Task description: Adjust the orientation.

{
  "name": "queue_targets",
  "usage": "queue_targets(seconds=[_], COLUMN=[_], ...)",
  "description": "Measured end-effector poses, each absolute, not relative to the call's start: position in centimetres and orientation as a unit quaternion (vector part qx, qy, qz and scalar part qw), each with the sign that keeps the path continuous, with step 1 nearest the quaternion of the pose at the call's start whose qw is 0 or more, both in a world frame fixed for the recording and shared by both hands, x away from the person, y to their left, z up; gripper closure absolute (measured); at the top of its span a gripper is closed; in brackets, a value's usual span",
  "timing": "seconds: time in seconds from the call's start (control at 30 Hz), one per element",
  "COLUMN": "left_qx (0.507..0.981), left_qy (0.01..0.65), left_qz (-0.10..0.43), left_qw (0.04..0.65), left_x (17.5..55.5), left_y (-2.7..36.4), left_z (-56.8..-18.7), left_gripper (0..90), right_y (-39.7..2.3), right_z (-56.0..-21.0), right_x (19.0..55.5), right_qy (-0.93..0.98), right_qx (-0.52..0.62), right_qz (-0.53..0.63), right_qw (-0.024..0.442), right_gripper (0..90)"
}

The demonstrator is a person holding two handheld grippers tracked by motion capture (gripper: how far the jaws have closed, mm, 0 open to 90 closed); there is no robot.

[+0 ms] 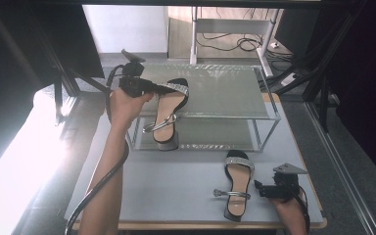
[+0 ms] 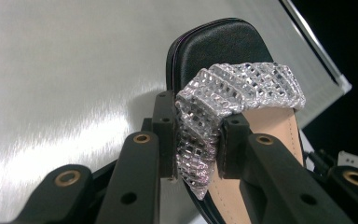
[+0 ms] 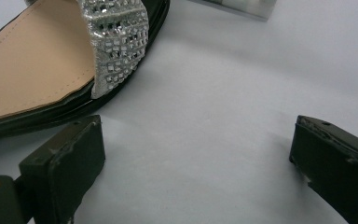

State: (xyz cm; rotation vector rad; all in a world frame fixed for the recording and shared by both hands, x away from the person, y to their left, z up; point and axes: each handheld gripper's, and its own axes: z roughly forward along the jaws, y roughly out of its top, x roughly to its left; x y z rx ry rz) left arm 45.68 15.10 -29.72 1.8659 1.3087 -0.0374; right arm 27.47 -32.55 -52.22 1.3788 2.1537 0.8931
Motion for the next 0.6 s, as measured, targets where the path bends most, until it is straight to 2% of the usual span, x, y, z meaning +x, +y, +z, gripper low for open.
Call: queue_targets(seconds=[0.27, 0.6], left_qx=[0.726, 0.726], left_qy=[0.537, 0.54], left_qz=[-0.016, -0.014], left_qw=[0.429, 0.425], left_x=[48.5, 51.6], left_y=[14.8, 14.7], left_z=[-29.9, -30.2], left_gripper=[73.5, 73.6], right_y=[-32.6, -32.6], right_z=[-52.2, -52.2], right_x=[27.5, 27.5], right_qy=[0.777, 0.777], right_qx=[0.495, 0.496], right_qz=[0.322, 0.322], right_qw=[0.216, 0.216], right_gripper=[2.8, 2.8])
